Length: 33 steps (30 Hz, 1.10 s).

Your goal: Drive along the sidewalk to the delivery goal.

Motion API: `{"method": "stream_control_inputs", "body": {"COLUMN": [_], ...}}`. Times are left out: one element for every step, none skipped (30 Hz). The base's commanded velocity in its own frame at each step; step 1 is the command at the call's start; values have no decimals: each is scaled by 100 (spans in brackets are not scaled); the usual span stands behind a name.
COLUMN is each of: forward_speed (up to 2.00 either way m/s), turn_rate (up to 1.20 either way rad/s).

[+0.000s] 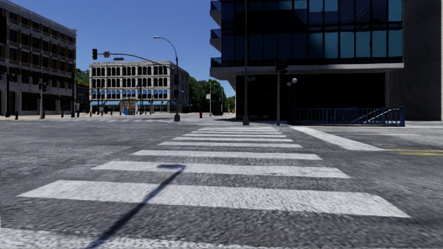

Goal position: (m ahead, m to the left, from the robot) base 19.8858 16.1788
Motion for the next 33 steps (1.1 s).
{"method": "stream_control_inputs", "body": {"forward_speed": [200, 200, 200, 200, 200, 200, 200, 200, 200, 200, 200, 200, 200, 200, 200, 200, 200, 200, 200, 200, 200, 200, 200, 200, 200, 200, 200, 200, 200, 200, 200, 200, 200], "turn_rate": [0, 0, 0, 0, 0, 0, 0, 0, 0, 0, 0, 0, 0, 0, 0, 0, 0, 0, 0, 0, 0, 0, 0, -8, -8, -16, -18, -19, -19, -19, -19, -19, -19]}}
